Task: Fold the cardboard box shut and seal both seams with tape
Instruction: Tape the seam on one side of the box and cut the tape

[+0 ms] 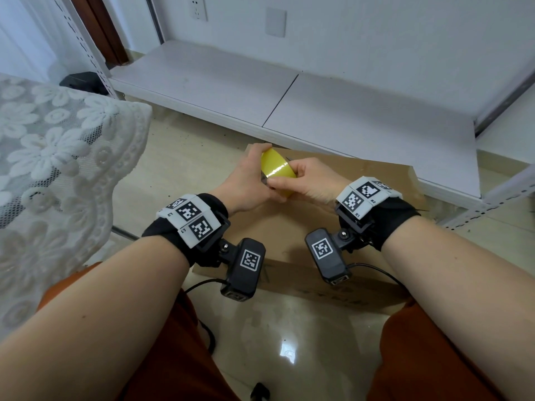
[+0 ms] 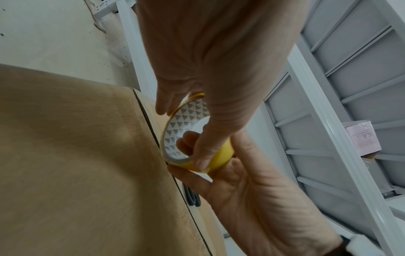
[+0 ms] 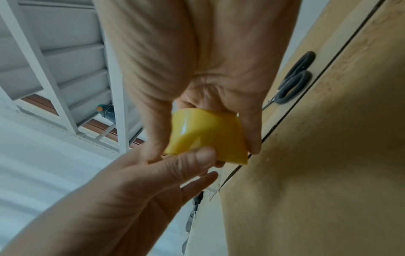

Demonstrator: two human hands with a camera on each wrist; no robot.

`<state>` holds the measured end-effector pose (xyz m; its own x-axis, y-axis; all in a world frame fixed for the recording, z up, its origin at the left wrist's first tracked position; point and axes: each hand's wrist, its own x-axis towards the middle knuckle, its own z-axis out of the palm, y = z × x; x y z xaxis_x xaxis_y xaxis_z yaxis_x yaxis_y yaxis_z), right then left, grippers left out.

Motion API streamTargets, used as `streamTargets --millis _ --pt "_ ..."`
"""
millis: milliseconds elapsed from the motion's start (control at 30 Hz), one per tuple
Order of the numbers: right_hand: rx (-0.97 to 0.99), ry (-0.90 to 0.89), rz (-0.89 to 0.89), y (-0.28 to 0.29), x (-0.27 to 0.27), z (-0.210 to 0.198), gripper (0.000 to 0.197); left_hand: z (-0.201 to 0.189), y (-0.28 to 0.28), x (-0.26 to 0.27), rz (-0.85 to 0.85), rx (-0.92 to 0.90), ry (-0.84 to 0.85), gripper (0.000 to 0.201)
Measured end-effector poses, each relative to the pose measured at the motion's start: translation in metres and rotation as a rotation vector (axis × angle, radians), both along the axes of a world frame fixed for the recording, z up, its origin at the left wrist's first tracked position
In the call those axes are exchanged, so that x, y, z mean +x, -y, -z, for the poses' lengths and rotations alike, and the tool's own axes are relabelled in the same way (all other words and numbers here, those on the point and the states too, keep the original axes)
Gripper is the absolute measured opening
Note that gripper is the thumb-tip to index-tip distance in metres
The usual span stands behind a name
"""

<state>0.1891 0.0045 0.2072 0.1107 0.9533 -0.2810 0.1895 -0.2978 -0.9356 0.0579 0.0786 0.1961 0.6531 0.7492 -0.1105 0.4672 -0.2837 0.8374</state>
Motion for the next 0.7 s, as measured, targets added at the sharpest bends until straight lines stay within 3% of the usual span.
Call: streamTargets --millis 200,367,467,633,700 --pt "-0.001 0.022 -0.013 0.001 0.0 -0.005 0.064 -0.001 0.001 0.0 0.018 0.004 -0.009 0.104" --pt "-0.038 -0.033 -0.077 0.007 0.001 -0.018 0.016 -0.001 0.0 0.0 0.008 -0.043 0.008 0.104" --pt "-0.033 -0.1 -0.036 0.008 0.001 -0.018 0.021 0.0 0.0 0.0 -0.011 -0.065 0.014 0.104" --pt "-0.015 -0.01 0.048 0.003 -0.002 -0.009 0.055 0.001 0.001 0.0 -0.006 -0.056 0.012 0.104" --pt "-0.007 -0.012 0.033 0.004 -0.002 -0.012 0.036 0.0 0.0 0.0 -0.002 -0.088 0.029 0.105"
